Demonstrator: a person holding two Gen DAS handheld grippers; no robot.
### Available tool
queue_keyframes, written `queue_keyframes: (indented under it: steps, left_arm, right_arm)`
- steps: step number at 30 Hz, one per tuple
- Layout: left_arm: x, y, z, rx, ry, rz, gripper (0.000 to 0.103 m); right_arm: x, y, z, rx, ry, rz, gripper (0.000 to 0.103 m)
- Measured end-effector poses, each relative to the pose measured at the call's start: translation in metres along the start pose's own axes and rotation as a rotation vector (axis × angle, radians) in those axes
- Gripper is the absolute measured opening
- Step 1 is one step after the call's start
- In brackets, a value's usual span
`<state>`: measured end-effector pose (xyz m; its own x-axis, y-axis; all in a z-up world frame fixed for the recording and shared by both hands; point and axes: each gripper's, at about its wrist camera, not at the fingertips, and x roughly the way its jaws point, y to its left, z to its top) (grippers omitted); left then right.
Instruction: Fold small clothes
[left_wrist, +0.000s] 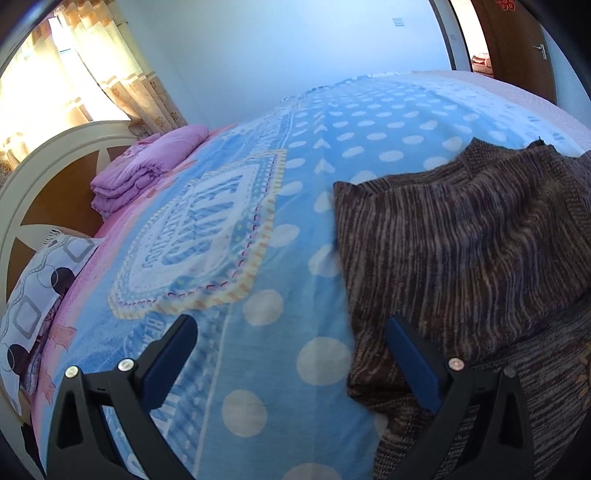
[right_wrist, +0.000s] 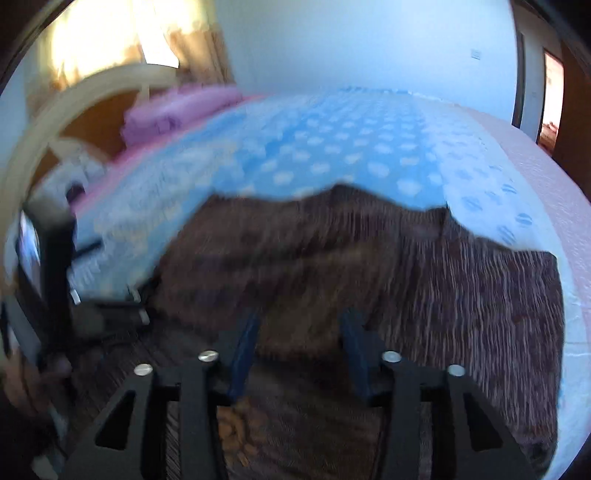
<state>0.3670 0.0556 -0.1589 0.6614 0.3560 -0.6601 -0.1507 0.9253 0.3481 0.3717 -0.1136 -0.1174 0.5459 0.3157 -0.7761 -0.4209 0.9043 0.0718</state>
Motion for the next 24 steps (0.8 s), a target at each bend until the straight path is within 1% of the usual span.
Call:
queue_keyframes:
  steps: [1,2,3,4,5,8,9,10,12,14,15,16,17,19,21,23,24]
  left_arm:
    - [0.001,0.002,-0.001,-0.008,0.004,-0.009,0.103]
    - [0.002,0.003,-0.001,-0.016,0.009,-0.019,0.103]
    - [0.003,0.004,-0.001,-0.021,0.014,-0.025,0.103]
    - [0.004,0.005,-0.001,-0.026,0.019,-0.03,0.103]
    - [0.004,0.004,-0.001,-0.025,0.018,-0.029,0.103]
    - [0.0,0.002,-0.002,-0.018,0.01,-0.023,0.103]
    - [-0.001,0.002,-0.003,-0.023,0.016,-0.03,0.103]
    - [-0.004,0.004,-0.005,-0.032,0.023,-0.043,0.103]
    - [-0.01,0.009,-0.01,-0.066,0.026,-0.075,0.103]
    - [-0.014,0.016,-0.017,-0.103,0.026,-0.102,0.103]
    - [-0.016,0.02,-0.019,-0.125,0.029,-0.117,0.103]
    - [-0.018,0.025,-0.022,-0.152,0.033,-0.134,0.103]
    - [-0.018,0.028,-0.025,-0.169,0.038,-0.145,0.103]
    - [-0.015,0.031,-0.029,-0.183,0.06,-0.159,0.103]
    - [-0.011,0.031,-0.03,-0.187,0.071,-0.176,0.103]
    - [-0.01,0.027,-0.03,-0.174,0.079,-0.165,0.103]
    - [-0.01,0.025,-0.029,-0.164,0.079,-0.159,0.103]
  right_arm:
    - [0.002,-0.002,-0.006,0.003,0.026,-0.01,0.033]
    - [0.005,-0.007,-0.014,0.025,0.06,0.017,0.032]
    - [0.002,-0.013,-0.022,0.036,0.064,0.038,0.029]
    - [-0.002,-0.015,-0.025,0.032,0.057,0.027,0.026]
    - [-0.009,-0.018,-0.026,0.038,0.045,0.0,0.026]
    - [-0.027,-0.018,-0.021,0.062,-0.022,0.025,0.028]
    - [-0.033,-0.012,-0.017,0.045,-0.055,0.017,0.028]
    - [-0.035,-0.007,-0.015,0.031,-0.069,0.011,0.028]
    - [-0.035,0.009,-0.008,-0.009,-0.09,0.032,0.028]
    - [-0.027,0.016,-0.004,-0.043,-0.085,0.05,0.028]
    - [-0.017,0.02,-0.005,-0.067,-0.06,0.044,0.028]
    - [-0.002,0.019,-0.007,-0.082,-0.001,0.015,0.028]
    - [0.009,0.011,-0.011,-0.064,0.053,-0.015,0.027]
    - [0.007,0.001,-0.014,-0.031,0.052,0.011,0.026]
    - [-0.001,0.0,-0.011,-0.028,0.07,-0.039,0.027]
    - [-0.009,0.003,-0.008,-0.026,0.044,-0.01,0.027]
    - [-0.015,0.006,-0.004,-0.031,0.008,0.001,0.028]
